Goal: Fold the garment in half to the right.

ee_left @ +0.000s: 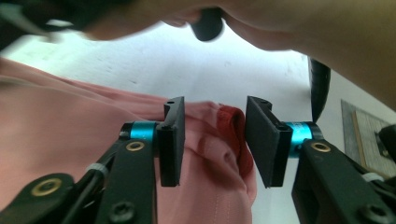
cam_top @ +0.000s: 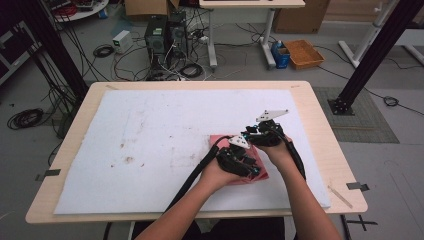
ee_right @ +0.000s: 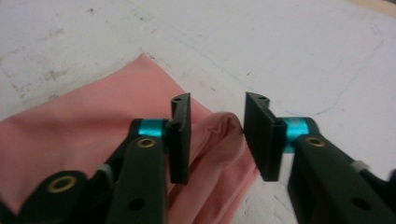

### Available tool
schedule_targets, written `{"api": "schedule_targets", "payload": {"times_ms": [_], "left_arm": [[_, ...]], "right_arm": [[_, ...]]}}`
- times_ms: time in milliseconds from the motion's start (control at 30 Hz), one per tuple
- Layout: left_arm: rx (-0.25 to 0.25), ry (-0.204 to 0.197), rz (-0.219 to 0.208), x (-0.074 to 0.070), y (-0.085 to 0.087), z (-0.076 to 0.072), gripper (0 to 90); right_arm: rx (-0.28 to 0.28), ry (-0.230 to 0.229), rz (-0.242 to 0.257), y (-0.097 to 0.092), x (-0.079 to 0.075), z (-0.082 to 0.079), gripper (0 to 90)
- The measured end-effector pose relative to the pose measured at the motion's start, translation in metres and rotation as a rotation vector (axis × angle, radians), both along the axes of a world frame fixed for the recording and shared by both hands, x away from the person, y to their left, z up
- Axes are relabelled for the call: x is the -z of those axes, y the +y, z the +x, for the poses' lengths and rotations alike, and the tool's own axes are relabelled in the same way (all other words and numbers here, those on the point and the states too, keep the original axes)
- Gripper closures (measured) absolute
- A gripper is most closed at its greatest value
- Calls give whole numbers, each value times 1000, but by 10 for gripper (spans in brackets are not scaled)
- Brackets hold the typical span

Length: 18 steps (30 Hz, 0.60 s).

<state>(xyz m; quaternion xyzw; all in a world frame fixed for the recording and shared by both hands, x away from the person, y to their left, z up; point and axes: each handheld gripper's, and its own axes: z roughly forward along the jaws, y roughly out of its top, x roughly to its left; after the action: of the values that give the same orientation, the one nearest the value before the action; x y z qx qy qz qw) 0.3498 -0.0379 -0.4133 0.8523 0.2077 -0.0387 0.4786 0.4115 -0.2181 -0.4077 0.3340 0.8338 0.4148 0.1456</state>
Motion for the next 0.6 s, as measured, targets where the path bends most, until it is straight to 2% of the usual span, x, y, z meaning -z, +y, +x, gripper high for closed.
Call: {"api": "schedule_targets", "payload": {"times_ms": [167,333,433,600], "left_arm": [[-42,-18,-3,-8,17,1,485],[-99,-47,0,-11,42,-1,452],[-133,-64,11,-11,60,-1,439],[-191,-72,5,-10,91,-3,428]], "right_arm": [[6,-14,23,-5,-6,-9,516],[1,-32,21,-6,-10,-19,459],[-5,-40,12,-5,-10,-25,458],[-12,-20,-14,-4,-2,-32,494]]}}
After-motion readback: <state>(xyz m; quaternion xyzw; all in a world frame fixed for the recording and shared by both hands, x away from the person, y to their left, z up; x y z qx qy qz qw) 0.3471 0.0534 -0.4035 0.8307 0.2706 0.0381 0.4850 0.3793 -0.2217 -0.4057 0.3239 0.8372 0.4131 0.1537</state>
